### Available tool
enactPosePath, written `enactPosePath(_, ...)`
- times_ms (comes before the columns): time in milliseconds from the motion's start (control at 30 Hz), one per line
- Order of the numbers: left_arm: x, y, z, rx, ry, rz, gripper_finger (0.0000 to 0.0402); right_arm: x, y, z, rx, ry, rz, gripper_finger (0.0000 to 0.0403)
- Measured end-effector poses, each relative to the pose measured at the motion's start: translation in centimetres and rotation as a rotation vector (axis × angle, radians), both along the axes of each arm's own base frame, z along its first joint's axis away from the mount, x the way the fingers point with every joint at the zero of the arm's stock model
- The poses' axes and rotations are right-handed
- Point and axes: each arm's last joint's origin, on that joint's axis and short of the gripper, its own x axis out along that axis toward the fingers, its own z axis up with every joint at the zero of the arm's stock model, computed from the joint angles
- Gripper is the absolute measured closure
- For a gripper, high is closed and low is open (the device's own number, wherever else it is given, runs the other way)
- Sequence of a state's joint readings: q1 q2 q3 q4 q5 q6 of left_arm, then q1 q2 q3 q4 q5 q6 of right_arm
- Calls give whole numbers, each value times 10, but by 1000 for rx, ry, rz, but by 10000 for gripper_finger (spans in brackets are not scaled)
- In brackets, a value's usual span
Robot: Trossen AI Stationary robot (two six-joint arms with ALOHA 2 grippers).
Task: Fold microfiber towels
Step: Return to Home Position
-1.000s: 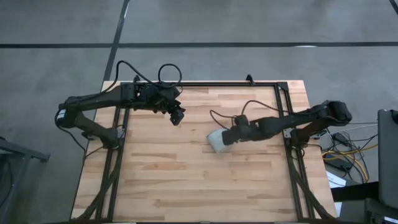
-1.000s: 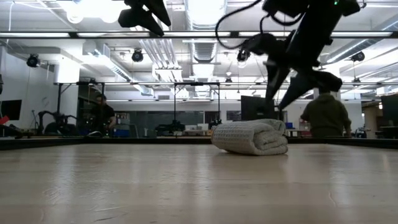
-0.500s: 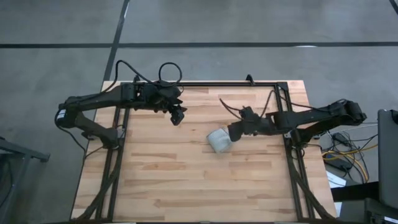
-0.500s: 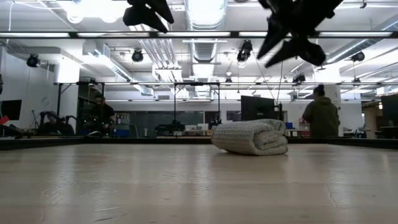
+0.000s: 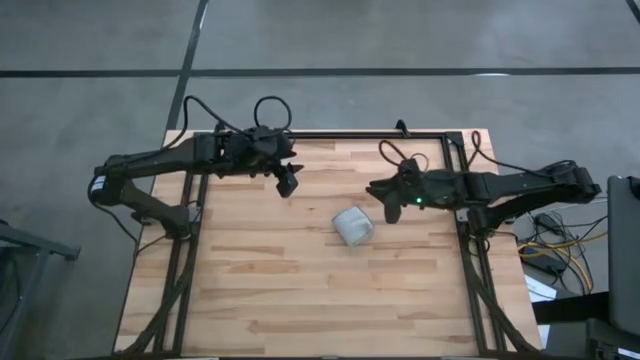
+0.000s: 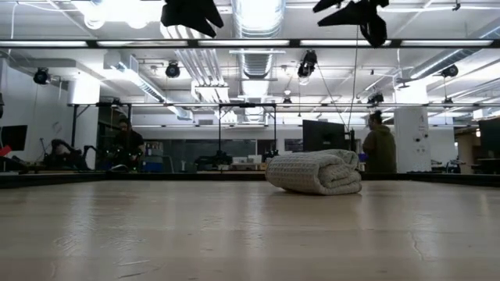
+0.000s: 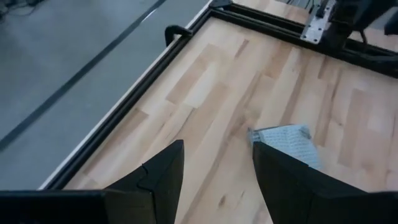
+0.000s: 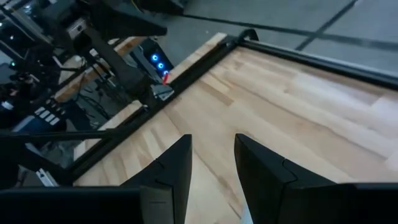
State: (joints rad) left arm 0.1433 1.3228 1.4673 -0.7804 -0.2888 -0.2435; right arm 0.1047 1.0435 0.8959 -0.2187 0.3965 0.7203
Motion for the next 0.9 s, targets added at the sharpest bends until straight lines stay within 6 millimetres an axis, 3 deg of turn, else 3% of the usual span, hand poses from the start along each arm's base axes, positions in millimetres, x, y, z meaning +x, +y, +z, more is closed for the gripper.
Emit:
enactPosePath(267, 8, -25, -2, 119, -45, -169, 206, -25, -3, 20, -87, -65, 32, 292)
enactPosePath(467, 0, -30, -8, 163, -56, -196, 206, -42, -4, 32, -164, -107, 81, 296)
enactPosePath(900, -64, -31, -28, 229, -279, -152, 206, -51, -2, 38, -277, -111, 154, 301)
